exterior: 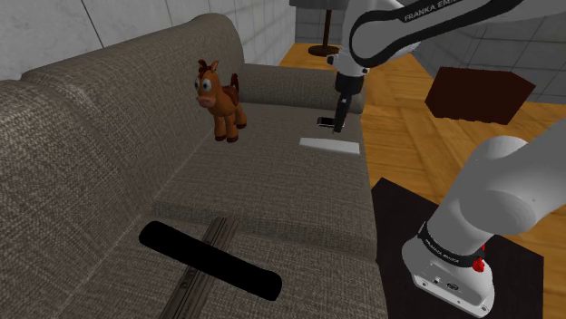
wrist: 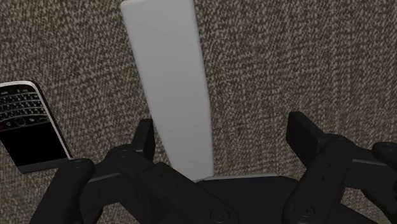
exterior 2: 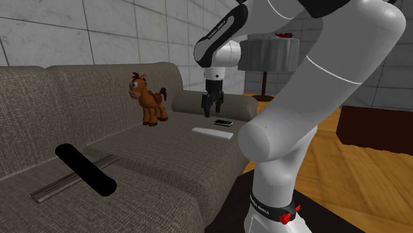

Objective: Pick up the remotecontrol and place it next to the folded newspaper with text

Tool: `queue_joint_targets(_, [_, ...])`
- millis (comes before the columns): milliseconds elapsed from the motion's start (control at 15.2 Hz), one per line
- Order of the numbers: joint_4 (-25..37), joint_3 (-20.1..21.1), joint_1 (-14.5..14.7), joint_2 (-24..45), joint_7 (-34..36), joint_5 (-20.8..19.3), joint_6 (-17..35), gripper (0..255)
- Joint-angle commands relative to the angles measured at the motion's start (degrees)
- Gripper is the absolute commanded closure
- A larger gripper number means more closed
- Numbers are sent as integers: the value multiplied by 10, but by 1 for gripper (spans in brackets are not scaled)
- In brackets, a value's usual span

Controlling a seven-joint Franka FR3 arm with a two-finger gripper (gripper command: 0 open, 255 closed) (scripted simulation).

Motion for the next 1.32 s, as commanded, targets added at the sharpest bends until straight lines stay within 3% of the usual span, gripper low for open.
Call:
queue_joint_targets(0, [0,-9,6,41,-29,-6,39,0])
queue_joint_targets(264, [7,-25,16,127,-84,-12,115,0])
queue_joint_targets(726, [-16,-30,18,167,-90,-6,178,0])
queue_joint_targets(1254, [-18,-30,18,171,-90,-5,183,0])
